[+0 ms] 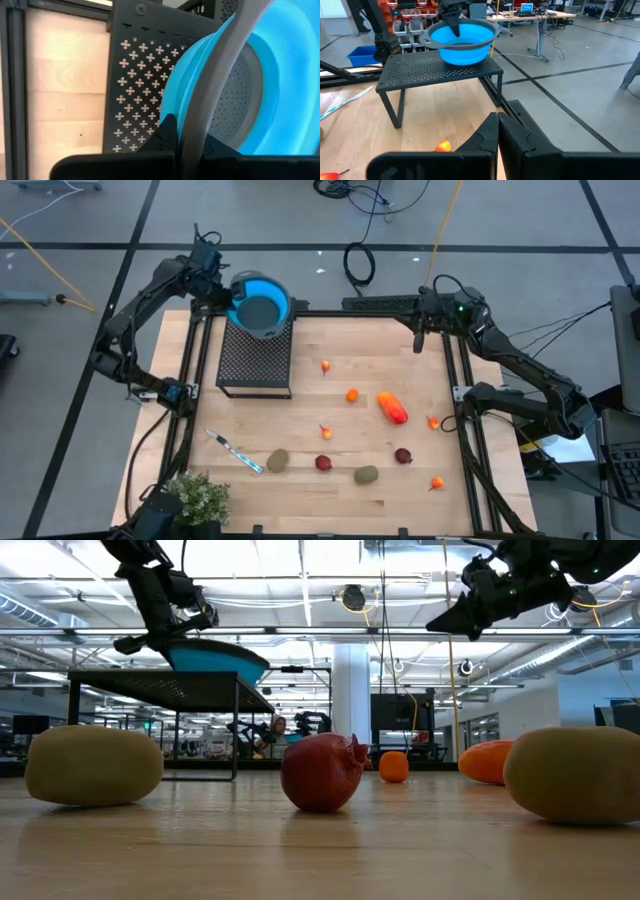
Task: Pick & Place Fruit
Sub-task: Put the blue strainer bowl on the shelf
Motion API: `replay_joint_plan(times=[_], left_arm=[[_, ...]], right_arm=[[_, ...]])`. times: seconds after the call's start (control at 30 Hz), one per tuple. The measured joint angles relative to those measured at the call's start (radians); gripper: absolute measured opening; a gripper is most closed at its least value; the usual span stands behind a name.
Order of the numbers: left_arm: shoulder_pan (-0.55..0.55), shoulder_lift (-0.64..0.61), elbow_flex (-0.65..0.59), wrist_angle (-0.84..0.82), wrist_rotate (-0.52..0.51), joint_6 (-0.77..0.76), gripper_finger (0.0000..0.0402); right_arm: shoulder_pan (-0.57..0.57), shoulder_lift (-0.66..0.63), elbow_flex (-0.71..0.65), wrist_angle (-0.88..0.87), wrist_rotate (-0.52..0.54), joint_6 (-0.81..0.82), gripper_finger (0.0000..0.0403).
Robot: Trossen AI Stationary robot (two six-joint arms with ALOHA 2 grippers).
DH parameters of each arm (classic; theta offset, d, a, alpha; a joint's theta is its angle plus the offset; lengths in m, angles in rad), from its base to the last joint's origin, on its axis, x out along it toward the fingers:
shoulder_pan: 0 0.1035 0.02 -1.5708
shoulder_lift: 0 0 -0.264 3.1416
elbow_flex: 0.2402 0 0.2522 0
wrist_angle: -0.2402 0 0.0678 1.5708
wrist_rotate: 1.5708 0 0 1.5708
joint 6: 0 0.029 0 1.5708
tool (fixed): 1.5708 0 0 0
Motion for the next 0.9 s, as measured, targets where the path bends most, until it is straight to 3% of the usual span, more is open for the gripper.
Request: replay_joint_plan(times=[0.9], left_arm=[[-0.019,0.000,-0.001,0.002,-0.036,0.040,0.0000]], right_arm=[[-0.014,0.000,0.000,0.001,0.000,0.000,0.0000]])
